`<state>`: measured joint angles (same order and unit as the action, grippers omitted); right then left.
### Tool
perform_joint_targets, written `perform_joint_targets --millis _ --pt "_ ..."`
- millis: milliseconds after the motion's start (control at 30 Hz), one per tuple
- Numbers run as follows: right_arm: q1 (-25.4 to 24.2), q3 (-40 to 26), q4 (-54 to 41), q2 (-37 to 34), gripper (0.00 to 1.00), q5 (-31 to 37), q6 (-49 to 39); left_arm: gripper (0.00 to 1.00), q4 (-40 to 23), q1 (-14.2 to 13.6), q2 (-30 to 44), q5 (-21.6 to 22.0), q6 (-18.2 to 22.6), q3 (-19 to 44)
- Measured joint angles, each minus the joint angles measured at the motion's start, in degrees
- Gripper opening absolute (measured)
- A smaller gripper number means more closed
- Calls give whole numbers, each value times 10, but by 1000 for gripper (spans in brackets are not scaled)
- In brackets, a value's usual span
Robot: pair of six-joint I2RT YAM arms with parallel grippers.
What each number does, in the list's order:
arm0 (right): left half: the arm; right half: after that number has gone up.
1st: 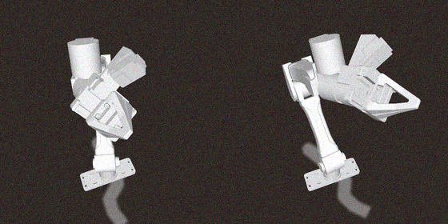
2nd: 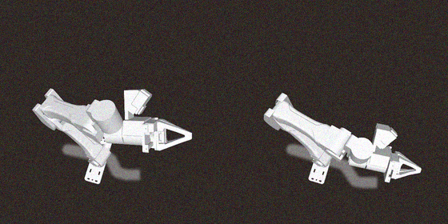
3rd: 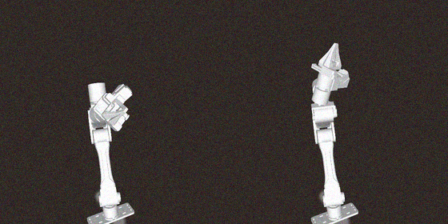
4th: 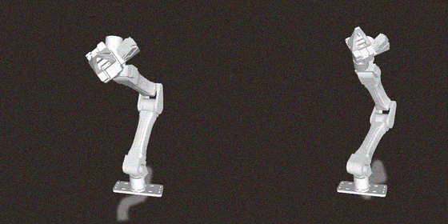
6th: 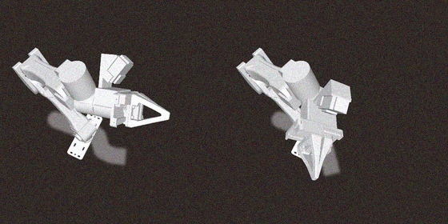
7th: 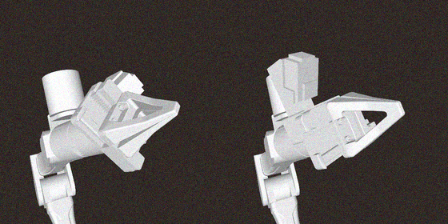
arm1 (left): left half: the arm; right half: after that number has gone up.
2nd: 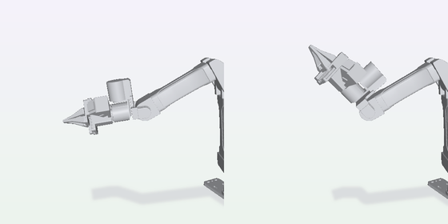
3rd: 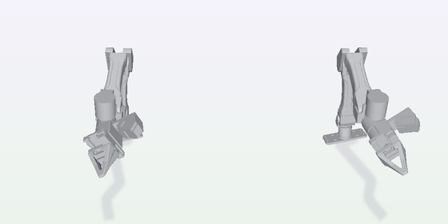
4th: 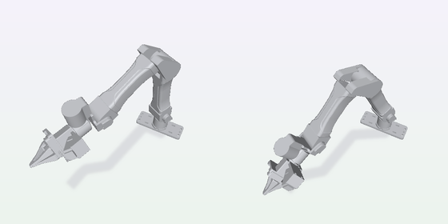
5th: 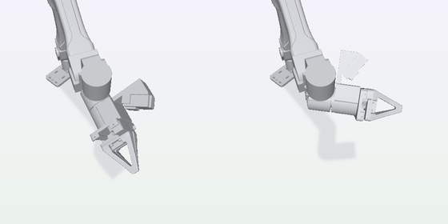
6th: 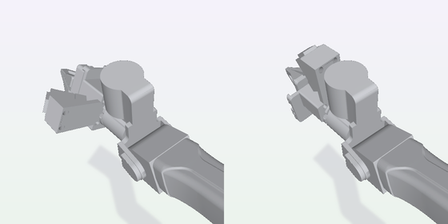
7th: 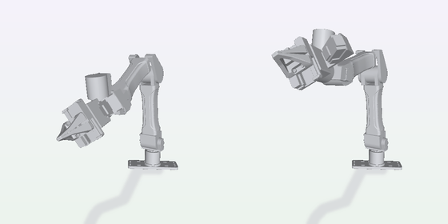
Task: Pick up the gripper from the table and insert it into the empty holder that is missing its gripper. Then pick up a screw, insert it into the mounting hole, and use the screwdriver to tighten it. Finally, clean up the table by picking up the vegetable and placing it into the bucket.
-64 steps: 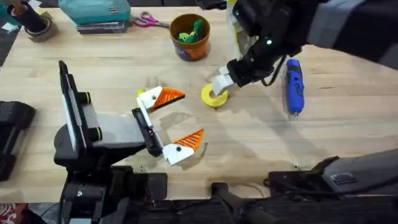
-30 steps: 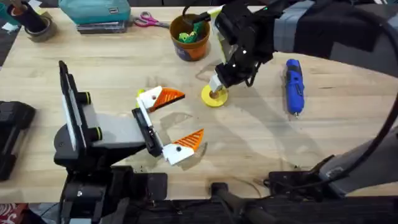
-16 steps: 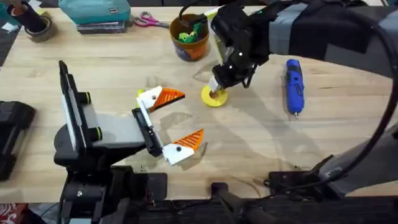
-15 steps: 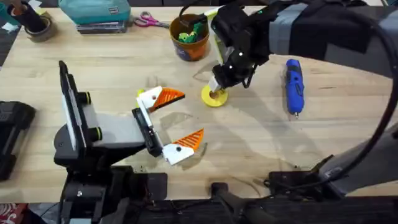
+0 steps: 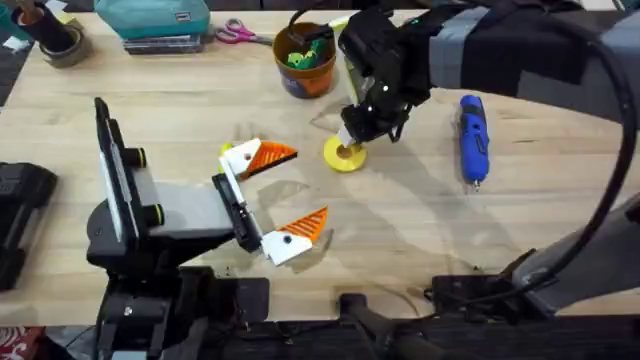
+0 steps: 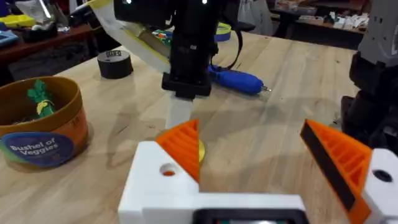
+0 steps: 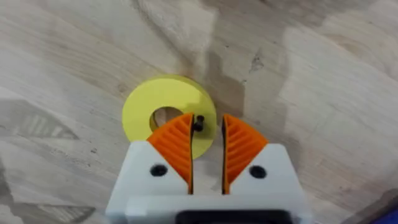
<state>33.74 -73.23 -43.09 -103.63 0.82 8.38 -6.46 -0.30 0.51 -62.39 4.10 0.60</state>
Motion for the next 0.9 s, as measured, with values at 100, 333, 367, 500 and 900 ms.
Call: perform_joint_targets --millis 100,333,367,500,900 --pt "2 0 0 -1 227 0 2 985 0 0 0 0 0 0" --pt "8 0 6 -2 195 0 2 985 0 0 0 0 0 0" --pt "9 0 8 -2 191 0 2 985 0 0 0 0 0 0" --pt "9 0 10 -2 171 0 2 985 0 0 0 0 0 0" --pt "9 0 13 -10 14 5 2 985 0 0 0 0 0 0"
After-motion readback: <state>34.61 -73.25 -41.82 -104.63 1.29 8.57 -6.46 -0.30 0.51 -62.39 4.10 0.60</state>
